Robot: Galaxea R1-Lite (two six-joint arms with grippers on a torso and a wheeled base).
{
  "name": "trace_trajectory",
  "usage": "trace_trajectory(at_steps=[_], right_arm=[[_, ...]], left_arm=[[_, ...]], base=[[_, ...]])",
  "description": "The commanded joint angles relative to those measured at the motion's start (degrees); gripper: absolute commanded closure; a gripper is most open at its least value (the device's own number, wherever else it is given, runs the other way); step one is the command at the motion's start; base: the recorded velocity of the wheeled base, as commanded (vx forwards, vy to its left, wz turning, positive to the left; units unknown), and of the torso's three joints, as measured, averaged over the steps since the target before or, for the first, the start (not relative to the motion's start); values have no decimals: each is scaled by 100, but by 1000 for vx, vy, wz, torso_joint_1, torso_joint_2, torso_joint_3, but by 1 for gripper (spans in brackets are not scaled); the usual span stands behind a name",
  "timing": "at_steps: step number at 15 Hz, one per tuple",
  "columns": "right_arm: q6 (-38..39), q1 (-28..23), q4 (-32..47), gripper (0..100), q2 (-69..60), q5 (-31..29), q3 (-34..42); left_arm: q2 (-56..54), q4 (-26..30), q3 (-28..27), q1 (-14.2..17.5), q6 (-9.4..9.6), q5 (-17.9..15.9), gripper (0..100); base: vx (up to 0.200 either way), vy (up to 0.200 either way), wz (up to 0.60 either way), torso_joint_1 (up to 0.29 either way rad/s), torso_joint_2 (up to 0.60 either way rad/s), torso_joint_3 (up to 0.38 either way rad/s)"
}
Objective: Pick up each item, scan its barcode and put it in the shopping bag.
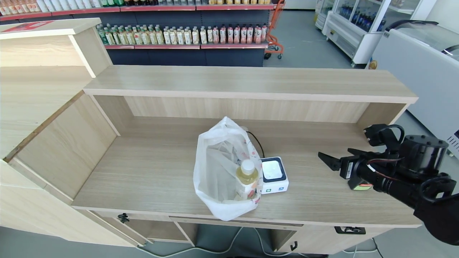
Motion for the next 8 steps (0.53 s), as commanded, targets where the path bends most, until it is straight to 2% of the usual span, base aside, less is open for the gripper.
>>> trace_trajectory(at_steps=[1,5,8], right_arm=[[-3,6,-10,0,2,4,67],[-47,6,-46,0,-68,-14,533],[-65,6,-380,0,-42,-5,841]], left_arm=[[6,0,0,0,-2,0,0],[6,0,0,0,-2,0,0],[6,0,0,0,-2,0,0]], base=[[0,-200,0,7,2,7],[0,-200,0,4,2,5],[0,-200,0,4,1,2]])
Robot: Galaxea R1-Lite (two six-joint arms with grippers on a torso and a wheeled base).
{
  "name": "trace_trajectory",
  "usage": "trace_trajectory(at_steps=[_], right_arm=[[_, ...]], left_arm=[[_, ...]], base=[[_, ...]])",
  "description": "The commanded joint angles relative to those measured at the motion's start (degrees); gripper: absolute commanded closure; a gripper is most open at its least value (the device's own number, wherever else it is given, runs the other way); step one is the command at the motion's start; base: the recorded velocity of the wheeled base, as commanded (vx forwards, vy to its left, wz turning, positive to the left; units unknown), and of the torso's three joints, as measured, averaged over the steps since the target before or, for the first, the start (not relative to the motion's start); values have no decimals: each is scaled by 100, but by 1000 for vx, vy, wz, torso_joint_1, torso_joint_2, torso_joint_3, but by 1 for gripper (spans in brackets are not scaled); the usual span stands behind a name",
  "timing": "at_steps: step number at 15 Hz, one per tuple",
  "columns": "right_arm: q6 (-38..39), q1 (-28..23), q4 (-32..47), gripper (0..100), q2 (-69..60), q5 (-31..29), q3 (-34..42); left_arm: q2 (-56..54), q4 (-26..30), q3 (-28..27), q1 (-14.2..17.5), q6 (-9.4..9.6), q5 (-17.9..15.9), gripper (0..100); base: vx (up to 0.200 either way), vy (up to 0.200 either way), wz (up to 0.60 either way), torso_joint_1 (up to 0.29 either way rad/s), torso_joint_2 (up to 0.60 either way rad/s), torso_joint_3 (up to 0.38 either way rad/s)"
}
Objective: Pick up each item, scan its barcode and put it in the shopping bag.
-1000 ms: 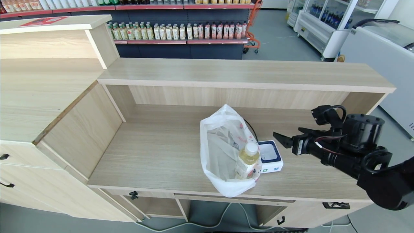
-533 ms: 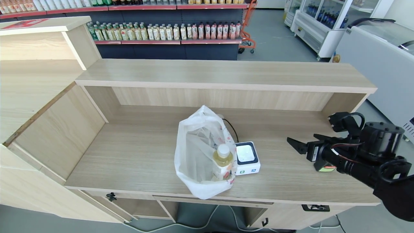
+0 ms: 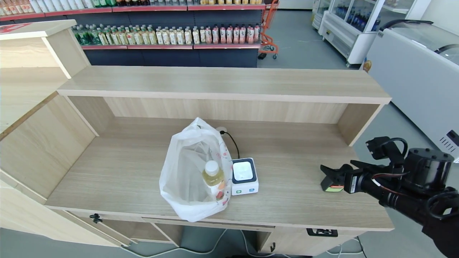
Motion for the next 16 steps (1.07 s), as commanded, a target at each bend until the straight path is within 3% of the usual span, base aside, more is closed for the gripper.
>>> trace_trajectory(at_steps=[1,7,12,16], right_arm=[[-4,2,-55,0,-1,3,217],[-224,2,-55,0,-89,-5,780],[-285,19,-55,0,-106,-14,1105],[-865,-34,-55,0,237,-41,1122]], left_arm=[[6,0,0,0,-2,0,0],[6,0,0,0,-2,0,0],[6,-9,0,0,-2,0,0],[6,-9,0,0,-2,0,0]], base=[[0,-200,0,7,2,2],[0,-200,0,0,4,3],[0,0,0,0,0,0],[0,0,0,0,0,0]])
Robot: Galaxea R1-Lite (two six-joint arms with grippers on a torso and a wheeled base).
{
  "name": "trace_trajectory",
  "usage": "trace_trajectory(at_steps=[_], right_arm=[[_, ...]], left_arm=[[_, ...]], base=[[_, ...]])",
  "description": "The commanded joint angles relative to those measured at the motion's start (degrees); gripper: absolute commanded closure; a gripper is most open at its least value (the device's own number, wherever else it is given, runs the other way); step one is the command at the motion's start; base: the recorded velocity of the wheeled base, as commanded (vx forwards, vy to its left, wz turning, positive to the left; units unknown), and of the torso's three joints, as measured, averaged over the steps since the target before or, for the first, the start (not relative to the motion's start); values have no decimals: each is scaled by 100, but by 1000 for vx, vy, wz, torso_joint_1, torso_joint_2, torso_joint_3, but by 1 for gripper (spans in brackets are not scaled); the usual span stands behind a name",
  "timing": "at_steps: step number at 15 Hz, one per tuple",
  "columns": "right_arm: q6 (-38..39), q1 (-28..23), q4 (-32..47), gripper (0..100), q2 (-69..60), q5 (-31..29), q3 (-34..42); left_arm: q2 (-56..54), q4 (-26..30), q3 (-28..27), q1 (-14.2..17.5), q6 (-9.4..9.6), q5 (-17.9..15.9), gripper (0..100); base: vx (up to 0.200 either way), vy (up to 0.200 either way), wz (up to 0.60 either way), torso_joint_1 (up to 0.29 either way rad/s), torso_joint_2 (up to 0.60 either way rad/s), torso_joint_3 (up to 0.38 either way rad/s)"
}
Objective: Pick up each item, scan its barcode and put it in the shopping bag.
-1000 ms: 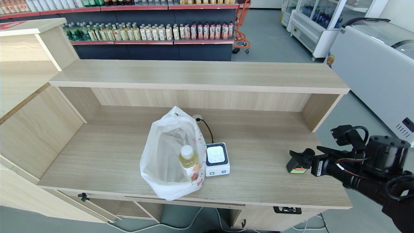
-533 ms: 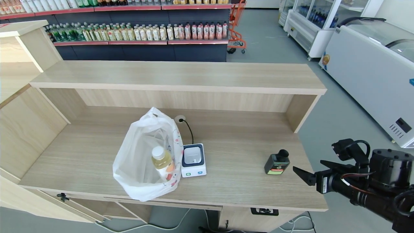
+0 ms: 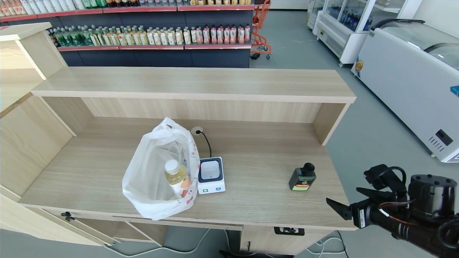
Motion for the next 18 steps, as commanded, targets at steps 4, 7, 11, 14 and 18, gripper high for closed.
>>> trace_trajectory(at_steps=[4,7,11,14,18], right_arm=[[-830,-231,-6,0,684,-69,-250],[-1023,-266,-50,0,1080,-166,-487],[-1041,-248,-656,0,1827,-113,-979],[-1041,-90,-841,0,2170,10,-1305],[-1278,156,-841,0,2389,71,-1823]], left_arm=[[6,-4,0,0,0,0,0],[6,5,0,0,0,0,0],[6,-4,0,0,0,0,0],[6,-4,0,0,0,0,0],[6,5,0,0,0,0,0]], base=[[0,0,0,0,0,0],[0,0,0,0,0,0],[0,0,0,0,0,0],[0,0,0,0,0,0],[0,0,0,0,0,0]])
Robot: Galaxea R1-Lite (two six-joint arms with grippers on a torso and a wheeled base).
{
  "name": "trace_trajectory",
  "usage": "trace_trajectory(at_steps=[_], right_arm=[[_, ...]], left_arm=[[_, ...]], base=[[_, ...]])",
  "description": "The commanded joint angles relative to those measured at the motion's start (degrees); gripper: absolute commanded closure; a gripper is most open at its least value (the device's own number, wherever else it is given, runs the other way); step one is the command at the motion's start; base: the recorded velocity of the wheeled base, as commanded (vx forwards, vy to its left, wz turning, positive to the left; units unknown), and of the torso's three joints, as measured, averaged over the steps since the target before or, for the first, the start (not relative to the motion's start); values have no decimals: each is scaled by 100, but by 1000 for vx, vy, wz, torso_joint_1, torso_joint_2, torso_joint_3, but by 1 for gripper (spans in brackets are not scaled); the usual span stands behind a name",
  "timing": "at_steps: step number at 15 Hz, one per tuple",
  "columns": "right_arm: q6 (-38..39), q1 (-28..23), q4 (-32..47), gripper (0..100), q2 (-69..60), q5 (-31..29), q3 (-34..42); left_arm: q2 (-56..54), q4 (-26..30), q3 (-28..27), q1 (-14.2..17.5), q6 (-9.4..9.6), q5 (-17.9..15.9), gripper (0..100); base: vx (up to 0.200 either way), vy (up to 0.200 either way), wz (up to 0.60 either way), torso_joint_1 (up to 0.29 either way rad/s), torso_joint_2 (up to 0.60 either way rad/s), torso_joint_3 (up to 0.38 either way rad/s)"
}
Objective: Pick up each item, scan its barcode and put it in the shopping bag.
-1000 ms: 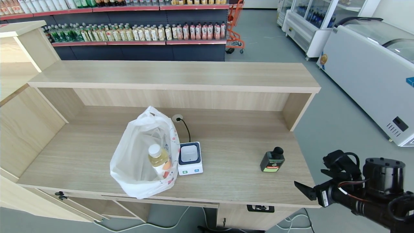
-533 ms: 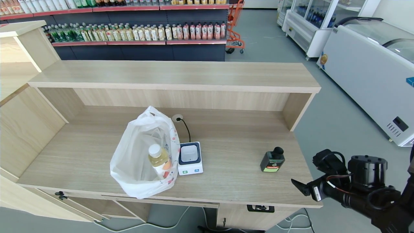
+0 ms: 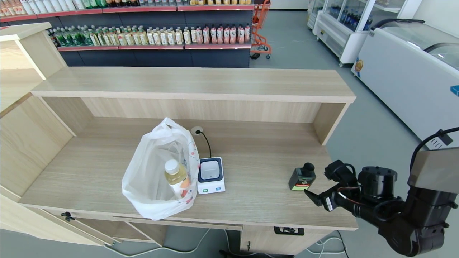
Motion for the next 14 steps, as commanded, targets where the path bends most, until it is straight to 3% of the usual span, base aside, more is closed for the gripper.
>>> trace_trajectory(at_steps=[1,14], right_arm=[[-162,57,7,0,234,3,-320],[-469,365,437,0,919,12,-1445]], left_arm=[[6,-4,0,0,0,0,0],[6,-4,0,0,0,0,0]], base=[[0,0,0,0,0,0],[0,0,0,0,0,0]])
